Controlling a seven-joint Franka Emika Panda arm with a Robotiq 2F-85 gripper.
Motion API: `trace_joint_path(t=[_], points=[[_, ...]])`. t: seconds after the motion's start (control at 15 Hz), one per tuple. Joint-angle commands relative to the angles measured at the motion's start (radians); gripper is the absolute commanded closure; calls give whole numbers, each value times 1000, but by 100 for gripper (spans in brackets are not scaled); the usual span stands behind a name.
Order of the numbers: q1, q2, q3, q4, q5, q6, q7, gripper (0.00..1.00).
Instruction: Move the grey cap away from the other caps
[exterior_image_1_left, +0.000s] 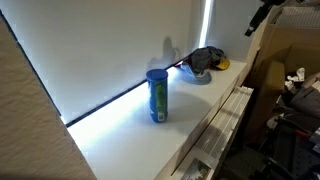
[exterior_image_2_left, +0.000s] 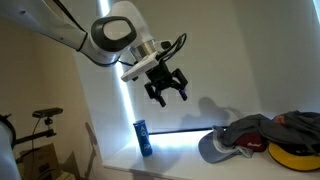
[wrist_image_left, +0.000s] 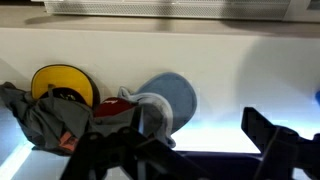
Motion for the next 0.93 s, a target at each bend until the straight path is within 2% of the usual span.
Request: trace_joint_path(t=[0.0, 0.13, 0.2, 0.33, 0.4, 0.47, 0.67, 0.73, 0.8, 0.87], points=[[-20, 42, -43, -47, 98, 211, 22, 0], [2, 75, -56, -62, 182, 317, 60, 0], [25, 111, -56, -55, 219, 326, 68, 0], [47, 130, -54, -14, 242, 137, 29, 0], [26, 109, -45, -6, 222, 70, 14, 0], [16, 111, -29, -38, 223, 168, 34, 0], [13, 111, -24, -21, 224, 104, 30, 0], [-13, 122, 10, -26, 155, 134, 48, 0], [26, 120, -2, -25, 235, 189, 65, 0], [99, 143, -35, 2, 371, 210, 54, 0]])
